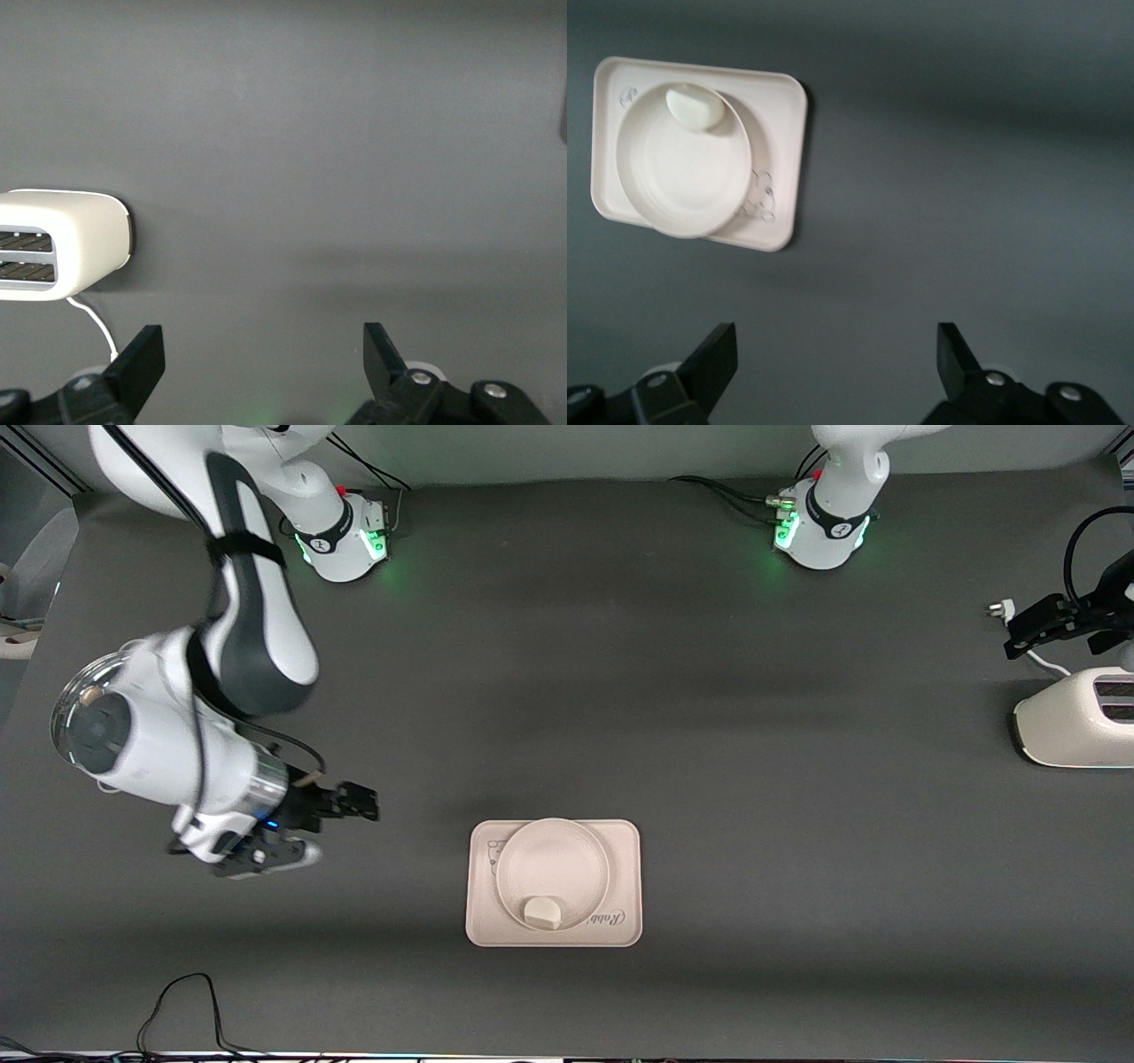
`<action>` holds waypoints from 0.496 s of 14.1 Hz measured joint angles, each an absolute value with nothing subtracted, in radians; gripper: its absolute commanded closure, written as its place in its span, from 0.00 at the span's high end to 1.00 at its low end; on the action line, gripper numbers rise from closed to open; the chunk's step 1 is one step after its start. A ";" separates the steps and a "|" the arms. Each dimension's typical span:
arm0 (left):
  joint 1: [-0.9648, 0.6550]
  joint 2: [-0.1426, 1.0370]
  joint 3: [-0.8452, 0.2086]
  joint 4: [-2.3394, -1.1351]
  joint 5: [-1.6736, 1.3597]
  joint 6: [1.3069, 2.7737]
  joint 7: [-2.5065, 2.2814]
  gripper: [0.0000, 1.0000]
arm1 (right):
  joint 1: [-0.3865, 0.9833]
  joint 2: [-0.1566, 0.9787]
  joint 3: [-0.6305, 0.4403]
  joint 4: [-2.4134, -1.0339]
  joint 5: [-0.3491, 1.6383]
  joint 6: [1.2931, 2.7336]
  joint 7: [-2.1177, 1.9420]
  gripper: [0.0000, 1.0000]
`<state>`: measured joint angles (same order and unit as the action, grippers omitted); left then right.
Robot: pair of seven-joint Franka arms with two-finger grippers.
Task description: Place bun in plate and plate on tray
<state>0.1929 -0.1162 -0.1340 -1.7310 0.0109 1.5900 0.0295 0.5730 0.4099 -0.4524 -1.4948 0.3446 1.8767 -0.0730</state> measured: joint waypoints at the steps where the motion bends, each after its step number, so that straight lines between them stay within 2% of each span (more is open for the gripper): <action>1: 0.193 -0.116 -0.134 -1.731 0.011 1.590 0.030 1.00 | 0.573 0.379 -0.461 -1.497 0.310 1.842 -0.073 1.00; 5: 0.193 -0.116 -0.134 -1.731 0.011 1.590 0.030 1.00 | 0.546 0.259 -0.473 -1.524 0.204 1.749 -0.073 1.00; 7: 0.193 -0.116 -0.134 -1.731 0.011 1.589 0.030 1.00 | 0.455 0.191 -0.411 -1.547 0.165 1.699 -0.073 1.00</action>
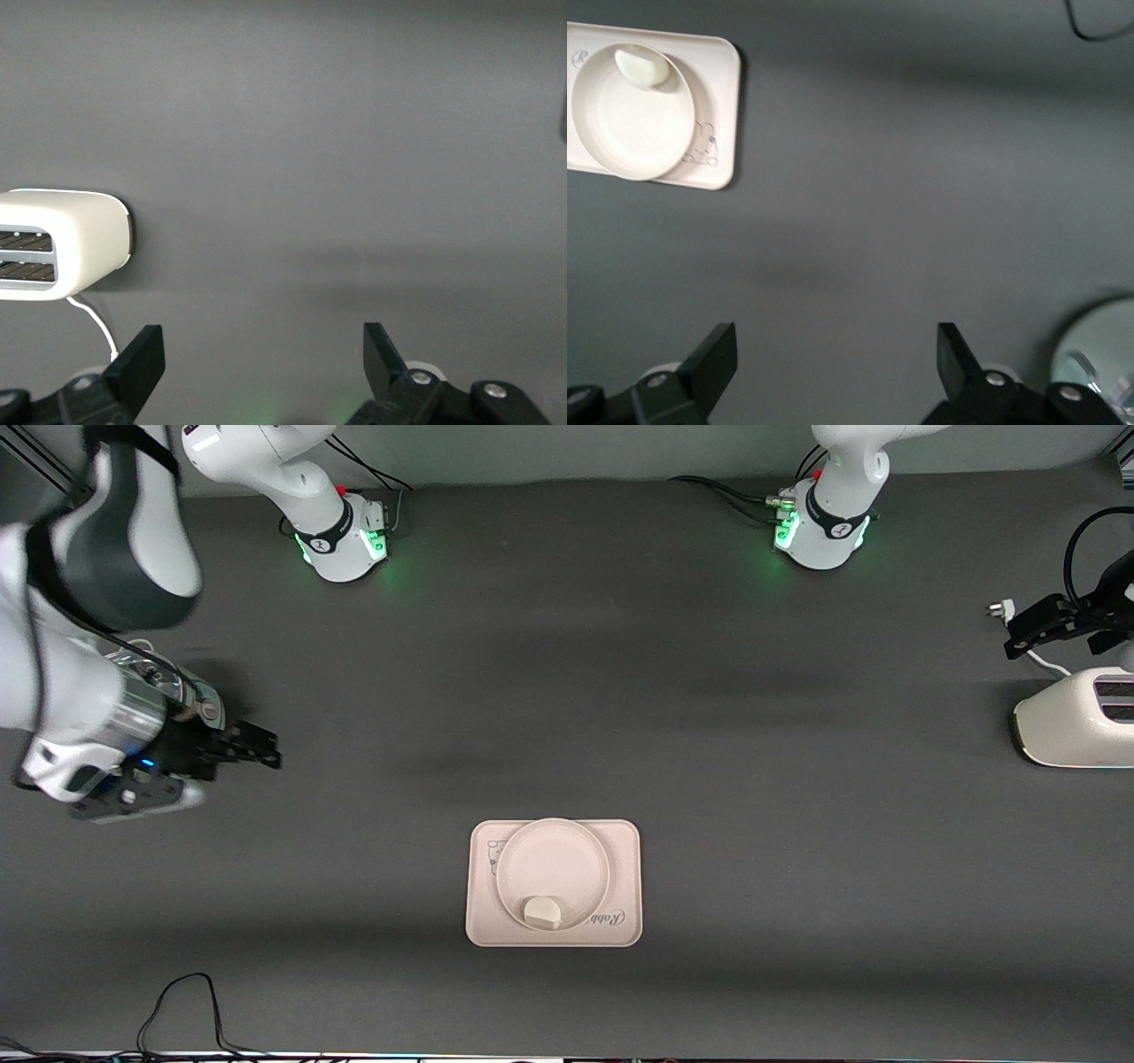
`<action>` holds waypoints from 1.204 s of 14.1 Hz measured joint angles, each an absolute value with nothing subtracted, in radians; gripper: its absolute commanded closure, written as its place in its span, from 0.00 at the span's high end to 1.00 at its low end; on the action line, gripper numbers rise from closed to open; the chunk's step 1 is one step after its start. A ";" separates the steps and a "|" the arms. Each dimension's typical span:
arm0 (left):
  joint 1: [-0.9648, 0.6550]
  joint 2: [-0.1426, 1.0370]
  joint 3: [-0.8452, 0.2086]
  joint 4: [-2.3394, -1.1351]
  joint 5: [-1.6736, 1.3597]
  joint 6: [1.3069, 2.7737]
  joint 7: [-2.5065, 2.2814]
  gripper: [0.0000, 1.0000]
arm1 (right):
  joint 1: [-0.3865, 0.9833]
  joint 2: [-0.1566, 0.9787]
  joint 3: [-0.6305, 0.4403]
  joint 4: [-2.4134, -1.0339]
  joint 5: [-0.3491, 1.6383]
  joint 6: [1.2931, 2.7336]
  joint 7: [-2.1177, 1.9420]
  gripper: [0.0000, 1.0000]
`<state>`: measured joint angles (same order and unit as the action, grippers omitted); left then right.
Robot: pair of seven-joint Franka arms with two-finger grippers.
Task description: Place bun in plate and plate on tray
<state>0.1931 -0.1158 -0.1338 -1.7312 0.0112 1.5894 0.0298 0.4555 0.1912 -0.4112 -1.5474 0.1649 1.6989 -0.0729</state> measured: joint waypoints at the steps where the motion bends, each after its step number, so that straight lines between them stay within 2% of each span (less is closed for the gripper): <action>1: 0.193 -0.116 -0.134 -1.731 0.011 1.589 0.030 1.00 | 0.377 0.149 -0.337 -1.565 0.130 1.681 -0.073 1.00; 5: 0.193 -0.116 -0.134 -1.731 0.011 1.589 0.030 1.00 | 0.094 -0.009 -0.026 -1.683 0.078 1.664 -0.017 1.00; 8: 0.193 -0.116 -0.134 -1.731 0.011 1.588 0.030 1.00 | -0.028 -0.073 0.100 -1.744 0.066 1.665 -0.008 1.00; 11: 0.193 -0.116 -0.134 -1.731 0.011 1.588 0.030 1.00 | -0.078 -0.092 0.131 -1.757 0.064 1.668 -0.030 1.00; 17: 0.193 -0.116 -0.134 -1.731 0.011 1.587 0.030 1.00 | -0.117 -0.092 0.113 -1.761 0.063 1.687 -0.193 1.00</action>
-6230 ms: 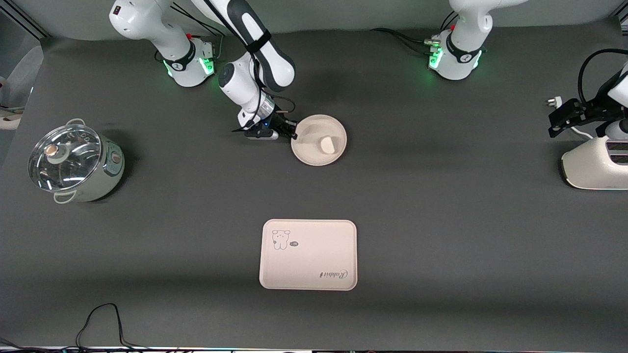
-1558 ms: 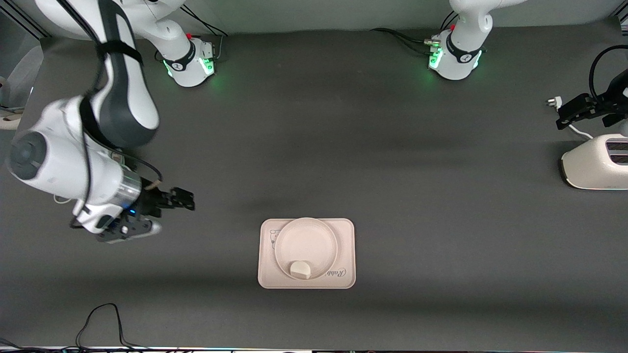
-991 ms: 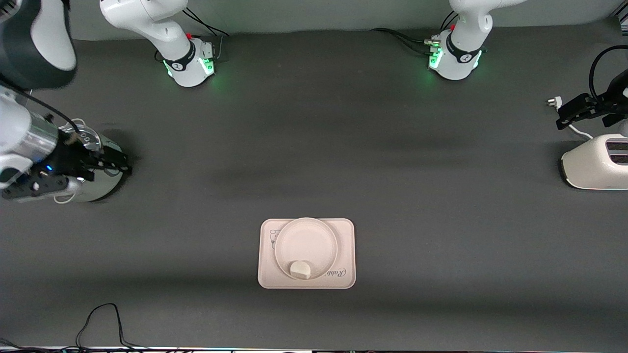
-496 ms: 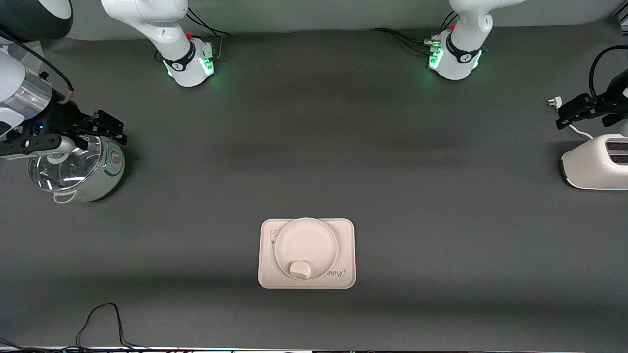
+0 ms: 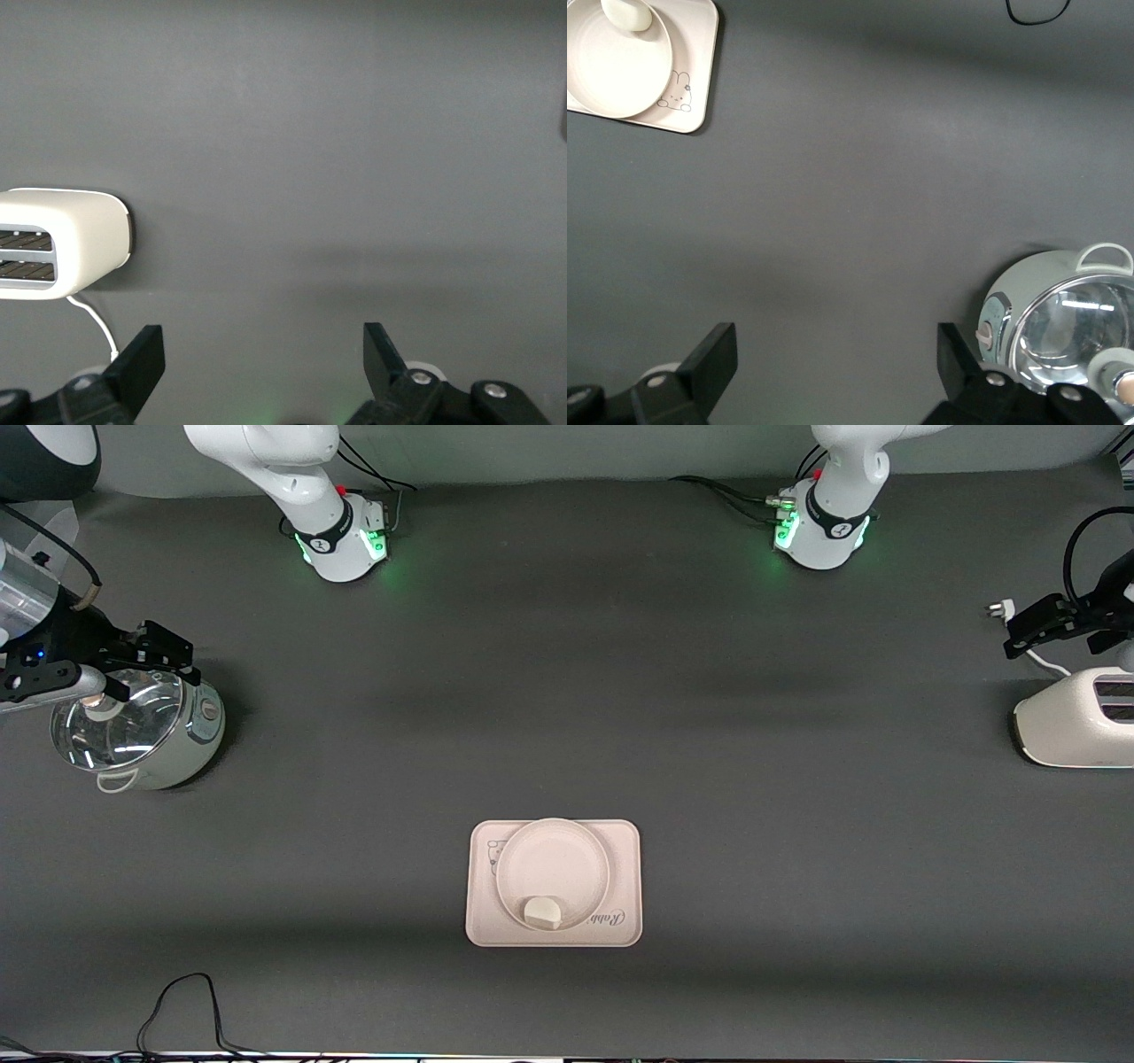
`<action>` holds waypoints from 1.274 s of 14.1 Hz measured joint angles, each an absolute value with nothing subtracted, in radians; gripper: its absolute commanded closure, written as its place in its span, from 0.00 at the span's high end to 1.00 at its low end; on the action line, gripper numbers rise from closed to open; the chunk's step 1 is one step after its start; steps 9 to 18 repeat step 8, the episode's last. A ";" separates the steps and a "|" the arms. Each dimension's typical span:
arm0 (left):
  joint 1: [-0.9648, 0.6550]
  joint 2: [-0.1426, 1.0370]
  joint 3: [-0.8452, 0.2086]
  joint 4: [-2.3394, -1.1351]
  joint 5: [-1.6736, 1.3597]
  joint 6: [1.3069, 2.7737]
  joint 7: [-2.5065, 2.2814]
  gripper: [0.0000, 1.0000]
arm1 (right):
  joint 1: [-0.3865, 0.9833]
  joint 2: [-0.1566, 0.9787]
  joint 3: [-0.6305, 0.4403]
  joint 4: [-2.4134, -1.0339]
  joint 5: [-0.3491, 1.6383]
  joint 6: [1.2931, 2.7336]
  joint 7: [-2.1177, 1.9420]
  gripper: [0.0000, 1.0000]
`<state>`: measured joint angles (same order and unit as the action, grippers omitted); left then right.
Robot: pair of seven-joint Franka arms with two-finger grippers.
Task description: Place bun in plate and plate on tray
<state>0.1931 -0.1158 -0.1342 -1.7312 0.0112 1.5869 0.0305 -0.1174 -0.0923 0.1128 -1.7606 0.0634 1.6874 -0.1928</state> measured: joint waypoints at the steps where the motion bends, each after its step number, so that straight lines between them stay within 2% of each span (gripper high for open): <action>1: 0.193 -0.116 -0.134 -1.731 0.011 1.587 0.030 1.00 | -0.112 -0.092 0.103 -1.760 0.063 1.688 -0.196 1.00; 6: 0.193 -0.116 -0.134 -1.731 0.011 1.585 0.031 1.00 | 0.040 -0.092 -0.086 -1.759 0.063 1.688 -0.197 1.00; 18: 0.193 -0.116 -0.134 -1.731 0.011 1.585 0.031 1.00 | 0.041 -0.092 -0.092 -1.757 0.063 1.688 -0.197 1.00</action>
